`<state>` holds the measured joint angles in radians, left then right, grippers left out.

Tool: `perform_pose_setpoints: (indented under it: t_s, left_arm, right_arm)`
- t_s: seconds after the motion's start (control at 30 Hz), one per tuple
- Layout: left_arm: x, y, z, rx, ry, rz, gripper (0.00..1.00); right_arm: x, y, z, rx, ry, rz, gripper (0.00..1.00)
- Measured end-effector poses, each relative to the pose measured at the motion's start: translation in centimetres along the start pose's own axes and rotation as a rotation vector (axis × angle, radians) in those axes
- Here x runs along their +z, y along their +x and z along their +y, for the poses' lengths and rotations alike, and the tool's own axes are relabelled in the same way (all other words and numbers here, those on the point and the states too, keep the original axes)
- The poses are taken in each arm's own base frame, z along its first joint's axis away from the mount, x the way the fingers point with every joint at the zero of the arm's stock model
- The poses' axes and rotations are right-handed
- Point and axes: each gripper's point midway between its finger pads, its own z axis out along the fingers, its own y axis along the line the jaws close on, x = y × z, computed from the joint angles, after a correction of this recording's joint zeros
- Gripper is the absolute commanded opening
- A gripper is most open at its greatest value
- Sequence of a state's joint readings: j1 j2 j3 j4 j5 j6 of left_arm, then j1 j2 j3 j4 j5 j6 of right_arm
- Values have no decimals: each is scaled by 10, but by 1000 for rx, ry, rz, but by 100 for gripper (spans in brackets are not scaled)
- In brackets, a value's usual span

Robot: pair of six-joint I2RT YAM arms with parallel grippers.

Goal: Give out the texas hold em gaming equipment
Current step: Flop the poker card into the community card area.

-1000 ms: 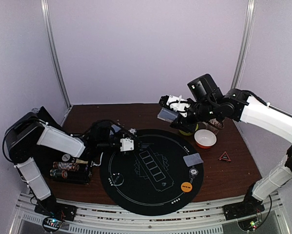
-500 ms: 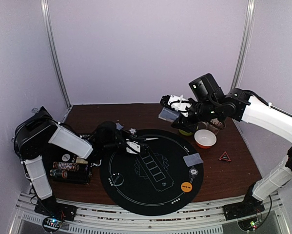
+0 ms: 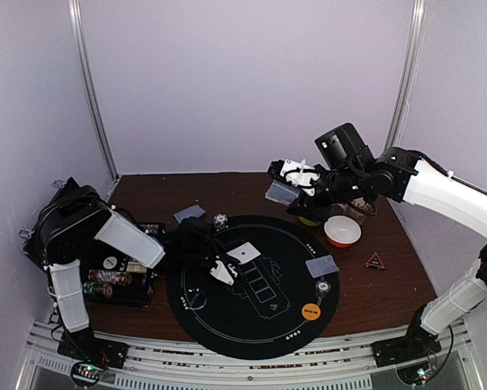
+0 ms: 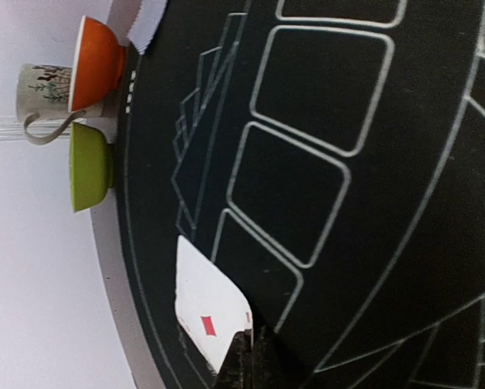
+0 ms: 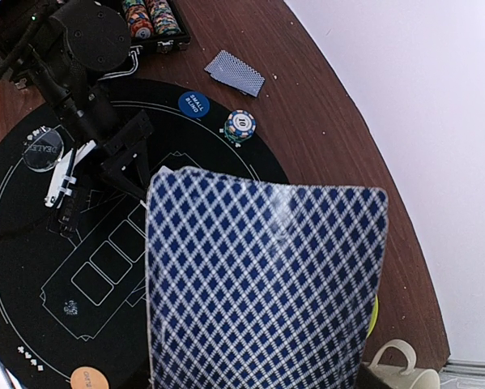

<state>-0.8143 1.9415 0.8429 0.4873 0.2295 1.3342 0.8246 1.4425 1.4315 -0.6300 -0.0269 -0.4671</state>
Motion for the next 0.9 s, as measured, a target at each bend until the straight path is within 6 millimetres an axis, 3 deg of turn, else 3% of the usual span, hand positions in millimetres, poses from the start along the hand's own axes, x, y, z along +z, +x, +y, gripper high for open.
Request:
perform_pose_setpoints:
  t_s: [0.07,0.37,0.7,0.9]
  left_arm:
    - [0,0,-11,-3,45,2,0]
    - [1,4,-12,33,54,29,5]
    - [-1,21,-5,92,48,77,20]
    - [-2,27,1,107,43,105,34]
  right_arm:
    - [0,0,0,0,0,0,50]
    - [0,0,0,0,-1,0,50]
    - [0,1,0,-1,-2,3,50]
    - [0,1,0,-1,-2,4,50]
